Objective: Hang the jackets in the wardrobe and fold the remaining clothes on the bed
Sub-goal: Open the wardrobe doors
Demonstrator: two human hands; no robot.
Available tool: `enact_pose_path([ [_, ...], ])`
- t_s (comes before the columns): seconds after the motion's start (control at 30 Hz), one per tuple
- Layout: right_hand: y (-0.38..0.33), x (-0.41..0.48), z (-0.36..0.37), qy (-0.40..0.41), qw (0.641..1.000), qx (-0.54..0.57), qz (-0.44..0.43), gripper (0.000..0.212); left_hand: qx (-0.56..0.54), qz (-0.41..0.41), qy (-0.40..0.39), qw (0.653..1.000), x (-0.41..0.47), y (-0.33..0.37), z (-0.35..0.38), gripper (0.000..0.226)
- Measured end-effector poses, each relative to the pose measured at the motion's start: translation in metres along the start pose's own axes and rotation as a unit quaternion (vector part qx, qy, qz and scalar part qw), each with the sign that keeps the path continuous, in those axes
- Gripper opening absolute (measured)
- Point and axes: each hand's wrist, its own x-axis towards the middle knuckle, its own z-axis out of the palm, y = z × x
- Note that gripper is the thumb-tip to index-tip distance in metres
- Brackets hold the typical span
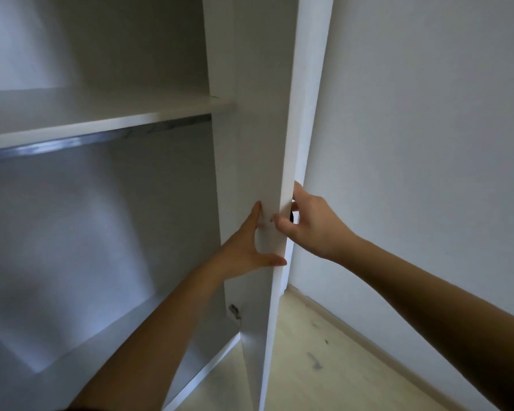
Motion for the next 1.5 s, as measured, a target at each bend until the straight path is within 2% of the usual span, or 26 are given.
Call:
enact_pose_path([
  [0.17, 0.040, -0.004, -0.042, 0.010, 0.998, -0.029, 0.060, 0.021, -0.024, 0.035, 0.038, 0.998, 0.035, 0.028, 0.045, 0.147],
  [0.27, 0.065, -0.003, -0.058, 0.023, 0.996, 0.012, 0.086, 0.028, -0.028, 0.028, 0.077, 0.996, 0.053, 0.041, 0.066, 0.150],
  [0.37, 0.089, 0.000, -0.077, 0.029, 0.992, 0.041, 0.116, 0.021, 0.001, 0.018, 0.103, 0.995, 0.076, 0.053, 0.089, 0.145],
  [0.47, 0.110, 0.006, -0.098, 0.008, 0.989, 0.061, 0.131, 0.030, 0.043, -0.008, 0.139, 0.989, 0.097, 0.065, 0.110, 0.143],
  [0.7, 0.153, 0.022, -0.138, -0.044, 0.983, 0.109, 0.139, 0.038, 0.043, -0.046, 0.204, 0.977, 0.137, 0.085, 0.145, 0.142],
  [1.1, 0.197, 0.046, -0.171, -0.093, 0.973, 0.158, 0.139, 0.042, 0.088, -0.083, 0.260, 0.958, 0.180, 0.102, 0.167, 0.142],
  [1.3, 0.194, 0.044, -0.164, -0.068, 0.972, 0.164, 0.152, 0.040, 0.092, -0.072, 0.253, 0.960, 0.175, 0.100, 0.164, 0.140],
  [1.43, 0.190, 0.024, -0.148, 0.015, 0.976, 0.144, 0.161, 0.036, 0.045, -0.023, 0.245, 0.968, 0.165, 0.088, 0.160, 0.130],
  [1.5, 0.190, 0.007, -0.138, 0.050, 0.975, 0.147, 0.161, 0.042, 0.019, -0.001, 0.230, 0.973, 0.160, 0.078, 0.157, 0.121],
])
